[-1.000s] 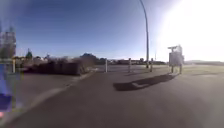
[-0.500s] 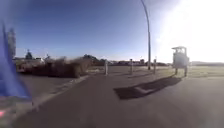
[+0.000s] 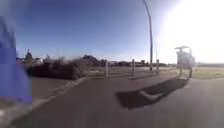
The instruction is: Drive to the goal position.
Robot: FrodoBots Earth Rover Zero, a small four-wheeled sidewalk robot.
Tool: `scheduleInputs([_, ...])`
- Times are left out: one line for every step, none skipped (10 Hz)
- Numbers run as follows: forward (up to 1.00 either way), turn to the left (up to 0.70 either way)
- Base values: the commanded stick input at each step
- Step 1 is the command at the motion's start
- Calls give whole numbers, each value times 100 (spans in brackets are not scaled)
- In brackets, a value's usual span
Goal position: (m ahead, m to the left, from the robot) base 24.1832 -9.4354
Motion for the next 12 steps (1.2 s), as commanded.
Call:
scheduleInputs([70,0])
scheduleInputs([70,0])
scheduleInputs([70,0])
scheduleInputs([70,0])
scheduleInputs([70,0])
scheduleInputs([70,0])
scheduleInputs([70,0])
scheduleInputs([70,0])
scheduleInputs([70,0])
scheduleInputs([70,0])
scheduleInputs([70,0])
scheduleInputs([70,-11])
